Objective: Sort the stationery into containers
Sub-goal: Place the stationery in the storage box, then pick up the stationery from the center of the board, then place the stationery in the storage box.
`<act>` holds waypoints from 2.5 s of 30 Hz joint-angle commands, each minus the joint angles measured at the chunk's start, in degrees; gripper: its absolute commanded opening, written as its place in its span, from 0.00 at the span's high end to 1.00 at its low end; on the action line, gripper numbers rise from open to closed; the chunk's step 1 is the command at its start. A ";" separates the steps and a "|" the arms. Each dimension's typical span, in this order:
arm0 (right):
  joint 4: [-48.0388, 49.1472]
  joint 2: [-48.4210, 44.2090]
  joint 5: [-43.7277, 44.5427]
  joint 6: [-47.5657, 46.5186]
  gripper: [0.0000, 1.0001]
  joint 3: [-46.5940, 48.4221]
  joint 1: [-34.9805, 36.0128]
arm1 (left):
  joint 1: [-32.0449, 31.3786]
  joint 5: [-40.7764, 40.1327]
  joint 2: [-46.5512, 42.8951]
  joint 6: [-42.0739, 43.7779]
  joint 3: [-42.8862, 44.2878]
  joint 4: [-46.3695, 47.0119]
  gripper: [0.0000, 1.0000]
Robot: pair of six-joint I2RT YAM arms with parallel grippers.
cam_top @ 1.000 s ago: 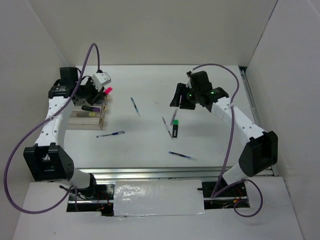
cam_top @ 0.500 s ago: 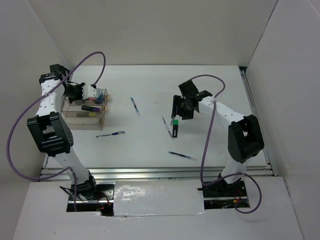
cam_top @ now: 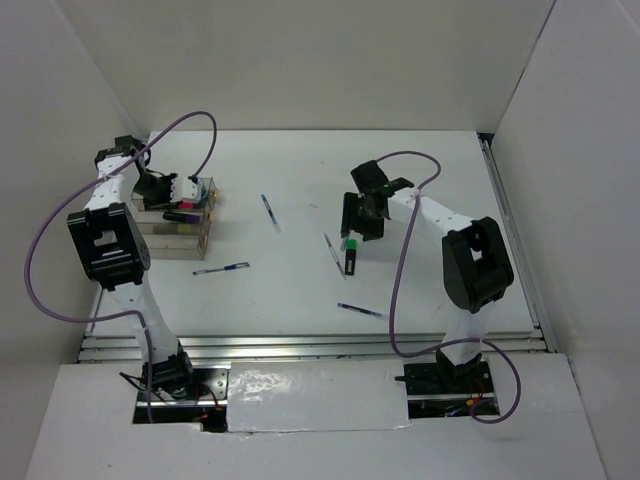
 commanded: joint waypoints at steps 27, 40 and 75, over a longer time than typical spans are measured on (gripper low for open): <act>-1.48 5.94 10.08 1.02 0.47 1.26 3.15 | -0.40 17.11 -47.27 -85.52 -17.51 47.23 0.01; -2.18 13.24 10.17 1.29 0.53 3.10 4.39 | -2.95 20.19 -53.28 -93.20 -28.05 41.78 0.01; 1.07 -15.67 -3.35 11.83 1.00 12.16 4.83 | -48.03 2.70 -32.46 -122.64 -23.40 49.79 0.18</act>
